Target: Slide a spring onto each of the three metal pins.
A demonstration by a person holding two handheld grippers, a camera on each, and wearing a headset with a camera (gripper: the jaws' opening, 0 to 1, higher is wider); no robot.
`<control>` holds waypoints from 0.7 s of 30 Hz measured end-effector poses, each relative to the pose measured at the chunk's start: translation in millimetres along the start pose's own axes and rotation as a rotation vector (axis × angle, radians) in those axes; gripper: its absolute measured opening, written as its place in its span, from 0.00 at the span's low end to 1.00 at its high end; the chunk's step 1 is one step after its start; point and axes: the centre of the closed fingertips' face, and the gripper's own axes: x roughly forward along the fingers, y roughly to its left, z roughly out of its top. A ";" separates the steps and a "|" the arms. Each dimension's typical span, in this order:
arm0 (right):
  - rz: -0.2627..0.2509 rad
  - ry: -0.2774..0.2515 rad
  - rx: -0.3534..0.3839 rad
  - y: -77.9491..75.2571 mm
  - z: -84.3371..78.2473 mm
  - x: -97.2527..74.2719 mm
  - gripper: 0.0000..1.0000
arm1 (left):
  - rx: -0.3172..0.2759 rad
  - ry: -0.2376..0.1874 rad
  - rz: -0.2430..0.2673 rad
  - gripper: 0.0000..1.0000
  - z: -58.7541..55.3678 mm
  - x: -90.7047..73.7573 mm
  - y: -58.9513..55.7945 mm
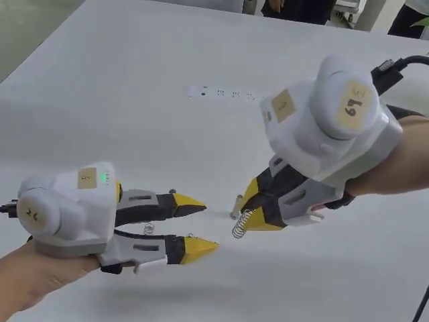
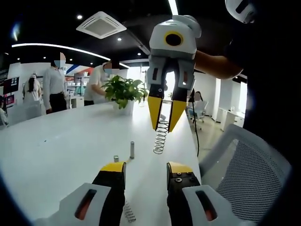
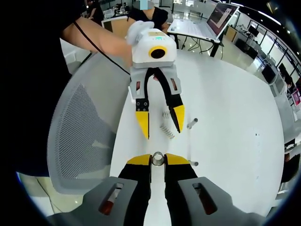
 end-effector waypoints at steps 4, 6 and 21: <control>0.001 -0.007 0.010 0.3 -1.5 0.8 0.07 | -0.007 -0.004 0.026 0.32 -0.8 -5.7 1.6; -0.005 -0.006 0.012 -0.6 -3.0 0.9 0.07 | -0.008 -0.003 0.043 0.35 -2.0 -8.6 3.4; -0.016 0.008 0.045 -4.1 -23.5 -0.8 0.07 | -0.049 -0.003 0.155 0.43 -13.7 -34.8 18.5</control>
